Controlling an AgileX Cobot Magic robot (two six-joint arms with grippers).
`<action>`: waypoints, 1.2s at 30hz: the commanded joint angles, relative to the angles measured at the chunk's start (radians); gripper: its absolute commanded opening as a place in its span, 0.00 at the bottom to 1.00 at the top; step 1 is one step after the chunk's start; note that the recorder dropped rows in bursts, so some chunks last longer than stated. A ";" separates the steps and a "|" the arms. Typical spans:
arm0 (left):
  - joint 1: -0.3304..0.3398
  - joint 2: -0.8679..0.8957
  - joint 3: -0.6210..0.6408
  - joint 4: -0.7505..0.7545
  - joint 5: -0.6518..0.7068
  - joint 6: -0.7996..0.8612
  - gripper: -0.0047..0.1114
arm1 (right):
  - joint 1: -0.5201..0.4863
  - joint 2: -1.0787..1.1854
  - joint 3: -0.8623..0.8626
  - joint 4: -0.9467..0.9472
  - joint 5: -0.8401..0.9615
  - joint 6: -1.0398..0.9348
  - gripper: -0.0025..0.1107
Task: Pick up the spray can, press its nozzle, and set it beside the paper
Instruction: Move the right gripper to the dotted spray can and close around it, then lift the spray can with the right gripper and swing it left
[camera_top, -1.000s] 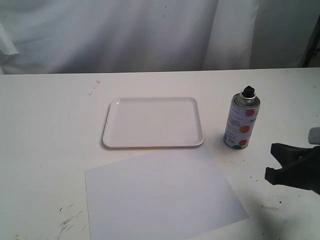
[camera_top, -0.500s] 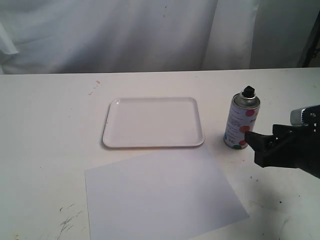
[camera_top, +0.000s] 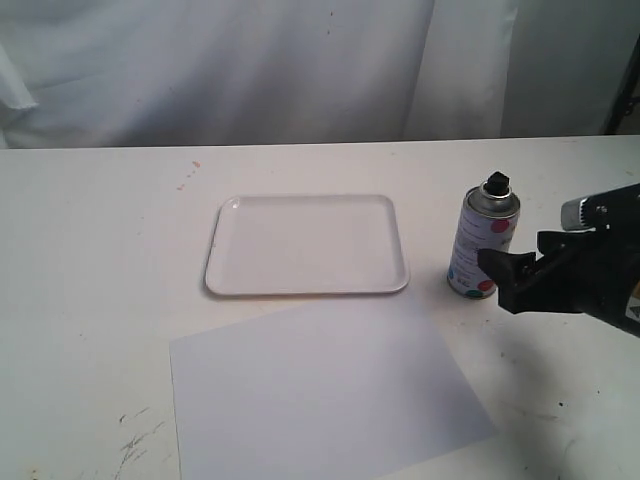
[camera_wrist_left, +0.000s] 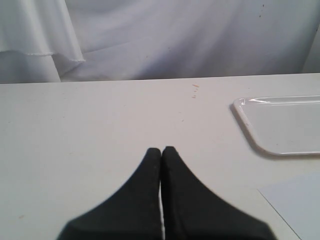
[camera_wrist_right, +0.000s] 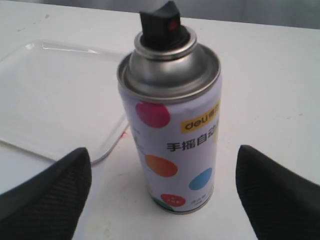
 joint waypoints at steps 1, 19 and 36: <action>0.002 -0.004 0.000 0.000 -0.007 -0.003 0.04 | -0.006 0.051 -0.007 -0.019 -0.063 0.002 0.68; 0.002 -0.004 0.000 0.000 -0.007 -0.006 0.04 | -0.006 0.206 -0.159 -0.017 -0.065 -0.001 0.74; 0.002 -0.004 0.000 0.000 -0.007 -0.005 0.04 | 0.026 0.297 -0.256 -0.001 -0.077 -0.001 0.72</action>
